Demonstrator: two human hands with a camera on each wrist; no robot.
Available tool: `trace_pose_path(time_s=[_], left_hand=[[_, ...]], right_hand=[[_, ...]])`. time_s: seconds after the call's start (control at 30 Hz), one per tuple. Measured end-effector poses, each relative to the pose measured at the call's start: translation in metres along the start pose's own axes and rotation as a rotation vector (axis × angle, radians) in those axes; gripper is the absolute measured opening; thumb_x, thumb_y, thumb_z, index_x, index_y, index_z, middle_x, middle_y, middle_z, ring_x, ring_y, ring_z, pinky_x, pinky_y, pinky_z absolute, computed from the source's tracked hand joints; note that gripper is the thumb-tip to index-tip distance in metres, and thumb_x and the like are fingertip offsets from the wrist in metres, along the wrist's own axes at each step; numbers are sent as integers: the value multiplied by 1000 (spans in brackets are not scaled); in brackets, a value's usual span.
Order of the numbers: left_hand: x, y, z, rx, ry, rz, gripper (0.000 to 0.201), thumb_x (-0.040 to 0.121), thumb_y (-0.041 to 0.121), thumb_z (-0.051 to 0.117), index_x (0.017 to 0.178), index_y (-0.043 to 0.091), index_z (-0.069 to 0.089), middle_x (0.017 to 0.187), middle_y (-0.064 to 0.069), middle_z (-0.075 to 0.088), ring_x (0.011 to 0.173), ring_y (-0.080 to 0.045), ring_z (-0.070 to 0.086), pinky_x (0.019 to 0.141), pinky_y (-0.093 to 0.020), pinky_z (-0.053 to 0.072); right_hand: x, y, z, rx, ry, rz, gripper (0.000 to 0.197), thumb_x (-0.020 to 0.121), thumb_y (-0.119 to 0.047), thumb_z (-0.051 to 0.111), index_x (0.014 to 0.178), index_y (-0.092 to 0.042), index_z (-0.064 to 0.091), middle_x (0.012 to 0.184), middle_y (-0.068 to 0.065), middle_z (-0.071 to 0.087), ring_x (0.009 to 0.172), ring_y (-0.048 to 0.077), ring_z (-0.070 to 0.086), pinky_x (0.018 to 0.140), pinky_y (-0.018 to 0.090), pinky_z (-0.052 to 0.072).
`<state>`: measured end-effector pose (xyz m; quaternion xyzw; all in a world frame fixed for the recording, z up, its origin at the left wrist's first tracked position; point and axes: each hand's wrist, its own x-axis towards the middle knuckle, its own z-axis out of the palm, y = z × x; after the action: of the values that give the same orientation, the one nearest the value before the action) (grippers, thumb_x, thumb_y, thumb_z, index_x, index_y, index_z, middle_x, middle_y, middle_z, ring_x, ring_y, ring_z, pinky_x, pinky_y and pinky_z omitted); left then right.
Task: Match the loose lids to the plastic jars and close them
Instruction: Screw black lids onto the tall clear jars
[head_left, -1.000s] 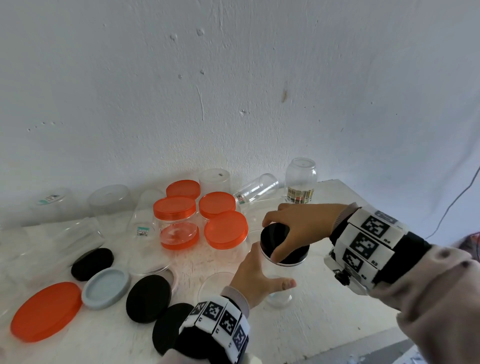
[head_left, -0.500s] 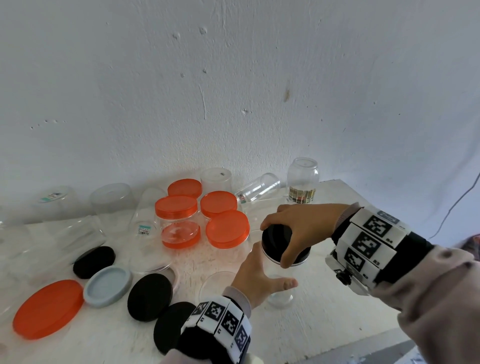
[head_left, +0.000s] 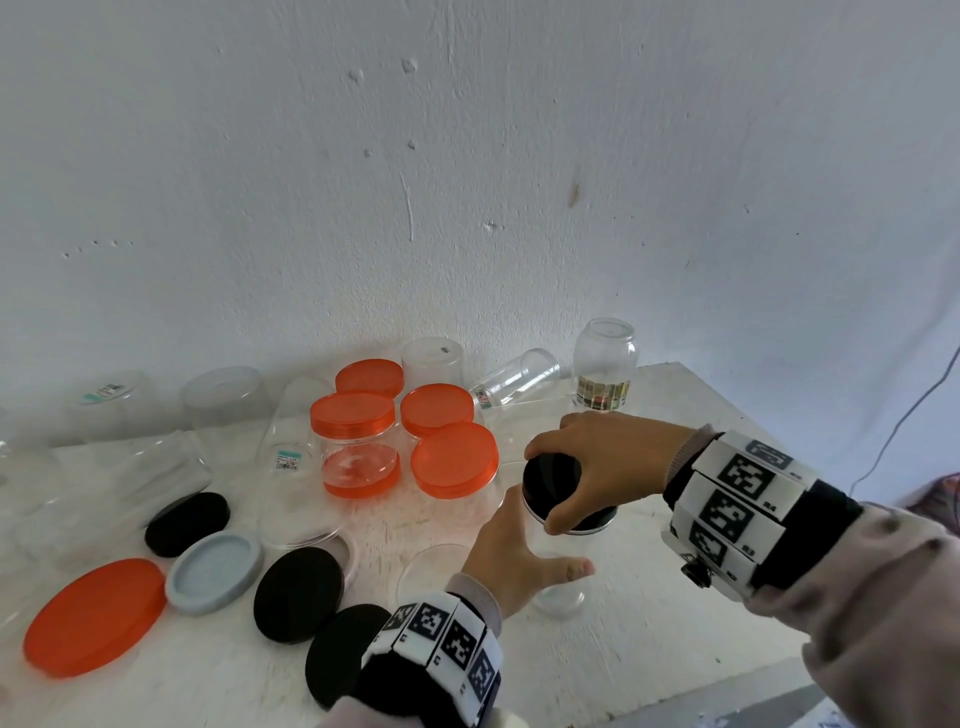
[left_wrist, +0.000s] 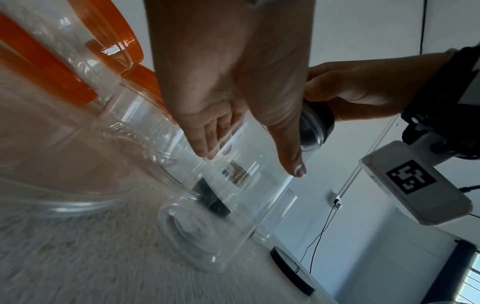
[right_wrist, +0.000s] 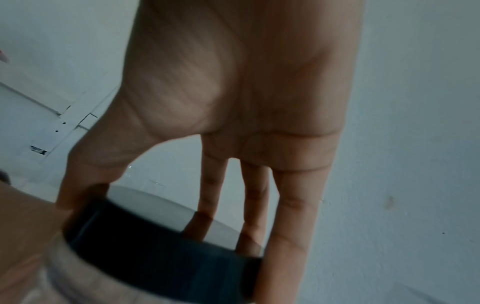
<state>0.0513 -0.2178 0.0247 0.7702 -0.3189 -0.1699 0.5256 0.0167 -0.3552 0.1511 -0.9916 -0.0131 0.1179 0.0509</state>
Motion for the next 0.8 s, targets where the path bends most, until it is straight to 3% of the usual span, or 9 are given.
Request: trace_pose_path(time_s=[0.27,0.4,0.5,0.8], left_hand=[[1,0,0,5,-4,-15,85,64,38,85,134,27,36,125,12,53,116,-8,47,92,-17,35],[1,2,-2,23,-29,-23,87,65,38,84,136,28,34,128,12,52,117,-9,46,94,-20,35],[1,3,-3,55,-34,-29,89,65,40,84,136,28,32,126,12,50,115,-7,45,93,-19,34],[0,5,1,29,4,-53,83,64,38,85,131,26,37,124,10,53,115,-10,48,96,-22,38]], right_hand=[[-2,-3,7,-19,67,28,69,69,-72,63,125,-34,50,99,-8,44,94,16,50,73,26,44],[-1,-2,0,-5,-37,55,78,66,-72,65,132,-36,44,108,-9,43,101,17,51,85,31,51],[1,-2,-4,-42,-89,46,85,62,-66,72,134,-37,39,110,-10,42,103,15,51,85,32,51],[-1,1,-2,-37,41,-30,79,59,-67,74,127,-35,50,100,-12,45,97,12,49,75,24,44]])
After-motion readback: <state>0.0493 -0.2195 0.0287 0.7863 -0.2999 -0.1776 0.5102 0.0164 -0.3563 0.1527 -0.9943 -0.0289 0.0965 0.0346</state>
